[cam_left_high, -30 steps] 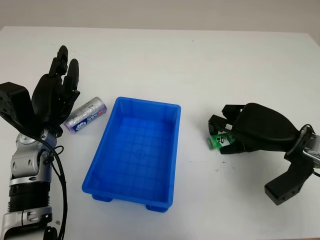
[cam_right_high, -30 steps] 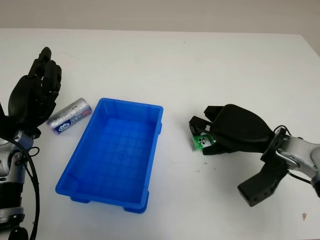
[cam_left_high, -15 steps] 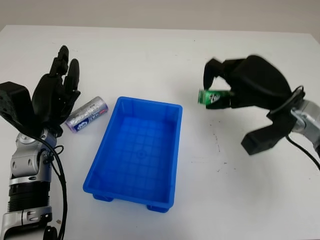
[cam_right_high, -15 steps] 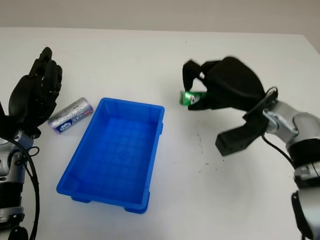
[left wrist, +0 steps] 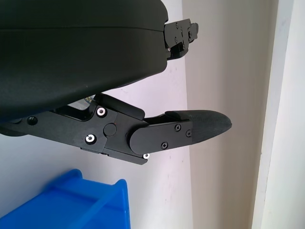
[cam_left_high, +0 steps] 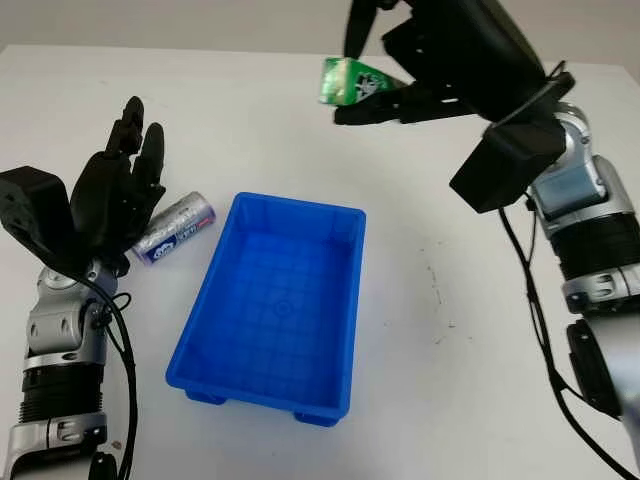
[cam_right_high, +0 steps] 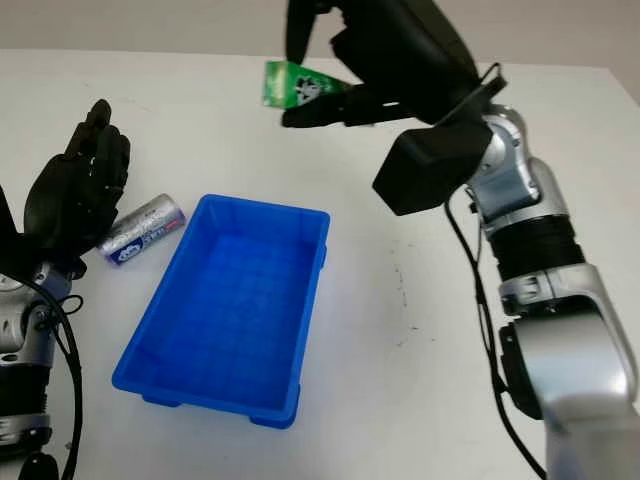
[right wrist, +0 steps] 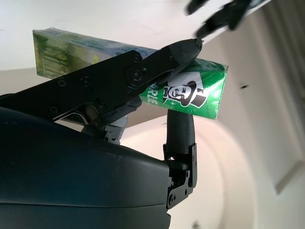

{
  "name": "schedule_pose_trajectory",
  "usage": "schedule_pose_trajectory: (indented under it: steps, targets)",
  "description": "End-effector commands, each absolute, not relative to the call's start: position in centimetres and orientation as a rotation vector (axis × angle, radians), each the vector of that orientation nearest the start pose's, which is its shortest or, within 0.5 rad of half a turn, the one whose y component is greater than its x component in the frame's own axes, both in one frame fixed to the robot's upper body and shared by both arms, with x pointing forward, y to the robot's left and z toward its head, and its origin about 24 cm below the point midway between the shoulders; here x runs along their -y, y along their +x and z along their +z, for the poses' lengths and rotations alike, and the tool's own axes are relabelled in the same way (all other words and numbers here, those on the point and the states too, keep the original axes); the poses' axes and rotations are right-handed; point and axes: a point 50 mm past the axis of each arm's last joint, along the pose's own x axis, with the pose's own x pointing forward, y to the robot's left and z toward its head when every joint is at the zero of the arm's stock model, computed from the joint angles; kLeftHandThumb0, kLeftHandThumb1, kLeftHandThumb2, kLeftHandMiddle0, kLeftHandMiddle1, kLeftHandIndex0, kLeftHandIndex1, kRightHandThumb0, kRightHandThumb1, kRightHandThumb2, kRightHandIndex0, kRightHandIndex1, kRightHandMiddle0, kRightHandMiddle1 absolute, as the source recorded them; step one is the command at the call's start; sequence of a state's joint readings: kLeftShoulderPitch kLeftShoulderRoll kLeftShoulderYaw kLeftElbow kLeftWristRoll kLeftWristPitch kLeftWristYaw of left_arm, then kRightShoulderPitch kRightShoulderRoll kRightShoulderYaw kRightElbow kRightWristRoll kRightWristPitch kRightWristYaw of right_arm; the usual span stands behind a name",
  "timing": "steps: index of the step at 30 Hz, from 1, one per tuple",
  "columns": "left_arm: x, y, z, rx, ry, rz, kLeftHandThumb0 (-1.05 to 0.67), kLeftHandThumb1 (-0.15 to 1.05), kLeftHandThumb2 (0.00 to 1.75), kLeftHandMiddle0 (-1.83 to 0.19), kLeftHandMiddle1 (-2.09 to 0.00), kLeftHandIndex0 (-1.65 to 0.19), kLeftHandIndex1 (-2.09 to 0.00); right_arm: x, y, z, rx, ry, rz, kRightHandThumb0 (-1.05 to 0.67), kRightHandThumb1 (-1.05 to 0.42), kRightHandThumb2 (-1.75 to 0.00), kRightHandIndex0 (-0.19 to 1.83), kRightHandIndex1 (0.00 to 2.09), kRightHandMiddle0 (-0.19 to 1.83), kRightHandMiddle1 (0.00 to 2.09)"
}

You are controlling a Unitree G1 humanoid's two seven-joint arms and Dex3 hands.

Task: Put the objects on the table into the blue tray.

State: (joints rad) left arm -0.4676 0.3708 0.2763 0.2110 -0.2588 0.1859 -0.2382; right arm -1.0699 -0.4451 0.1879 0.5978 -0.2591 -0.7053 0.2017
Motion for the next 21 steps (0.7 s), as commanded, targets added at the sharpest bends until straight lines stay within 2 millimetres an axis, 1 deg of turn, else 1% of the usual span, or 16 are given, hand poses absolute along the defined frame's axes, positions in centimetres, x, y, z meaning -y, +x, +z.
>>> schedule_pose_trajectory:
  steps: [1, 3, 5, 7, 9, 11, 13, 14, 15, 17, 18, 19, 21]
  targets:
    - [-24.7, 33.0, 15.2, 0.184, 0.017, -0.032, -0.73, 1.05, 0.53, 0.19, -0.05, 0.17, -0.05, 9.8, 34.6, 29.8, 1.106, -0.856, 0.503, -0.39, -1.05, -0.12, 1.34, 2.09, 1.09, 2.09]
    - [-24.6, 33.0, 15.2, 0.185, 0.02, -0.028, -0.73, 1.05, 0.53, 0.18, -0.05, 0.17, -0.05, 8.8, 34.3, 29.6, 1.105, -0.835, 0.551, -0.42, -1.05, -0.12, 1.33, 2.09, 1.06, 2.09]
    - [-24.6, 33.0, 15.2, 0.184, 0.02, -0.024, -0.73, 1.05, 0.54, 0.19, -0.05, 0.17, -0.05, 8.1, 34.1, 29.2, 1.076, -0.811, 0.615, -0.41, -1.05, -0.13, 1.32, 2.09, 1.03, 2.09]
    - [-24.5, 33.0, 15.1, 0.186, 0.021, -0.021, -0.73, 1.05, 0.54, 0.19, -0.05, 0.17, -0.05, 7.8, 33.9, 28.7, 1.047, -0.786, 0.666, -0.41, -1.05, -0.14, 1.27, 2.09, 0.95, 2.09]
    - [-24.5, 32.9, 15.1, 0.189, 0.021, -0.019, -0.73, 1.05, 0.54, 0.19, -0.05, 0.17, -0.05, 7.6, 33.7, 28.2, 1.038, -0.762, 0.711, -0.39, -1.05, -0.12, 1.24, 2.09, 0.92, 2.09]
    - [-24.4, 32.9, 15.1, 0.193, 0.027, -0.02, -0.73, 1.05, 0.54, 0.19, -0.05, 0.17, -0.05, 7.5, 33.7, 27.9, 0.988, -0.794, 0.762, -0.41, -1.05, -0.11, 1.21, 2.09, 0.9, 2.09]
    - [-24.4, 32.9, 15.1, 0.195, 0.027, -0.023, -0.73, 1.05, 0.55, 0.19, -0.05, 0.17, -0.05, 7.7, 33.8, 27.6, 0.92, -0.87, 0.826, -0.46, -1.04, -0.08, 0.84, 2.09, 0.56, 2.09]
    - [-24.4, 33.0, 15.1, 0.196, 0.024, -0.023, -0.73, 1.05, 0.55, 0.19, -0.05, 0.17, -0.05, 7.9, 33.9, 27.5, 0.847, -0.976, 0.895, -0.51, -1.04, -0.07, 0.59, 2.05, 0.38, 2.03]
    - [-24.4, 33.0, 15.1, 0.197, 0.023, -0.022, -0.73, 1.05, 0.55, 0.19, -0.05, 0.17, -0.05, 8.1, 33.9, 27.5, 0.791, -1.046, 0.941, -0.61, -1.04, -0.1, 0.16, 1.37, 0.09, 1.48]
    - [-24.4, 33.0, 15.1, 0.198, 0.019, -0.021, -0.73, 1.05, 0.55, 0.19, -0.04, 0.18, -0.05, 8.5, 33.9, 27.5, 0.688, -1.16, 1.022, -0.69, -1.05, -0.1, -0.03, 0.67, -0.03, 0.91]
    - [-24.4, 33.0, 15.1, 0.197, 0.019, -0.02, -0.73, 1.05, 0.55, 0.19, -0.04, 0.18, -0.05, 8.6, 33.9, 27.5, 0.662, -1.202, 1.049, -0.74, -1.05, -0.1, -0.13, 0.3, -0.1, 0.58]
    - [-24.4, 33.0, 15.1, 0.198, 0.016, -0.022, -0.73, 1.05, 0.55, 0.19, -0.04, 0.18, -0.05, 8.8, 34.0, 27.5, 0.631, -1.245, 1.073, -0.78, -1.05, -0.1, -0.16, 0.15, -0.14, 0.42]
    - [-24.4, 33.1, 15.0, 0.197, 0.014, -0.027, -0.72, 1.05, 0.55, 0.19, -0.02, 0.19, -0.04, 9.1, 34.0, 27.5, 0.589, -1.288, 1.093, -0.82, -1.05, -0.11, -0.18, 0.03, -0.18, 0.13]
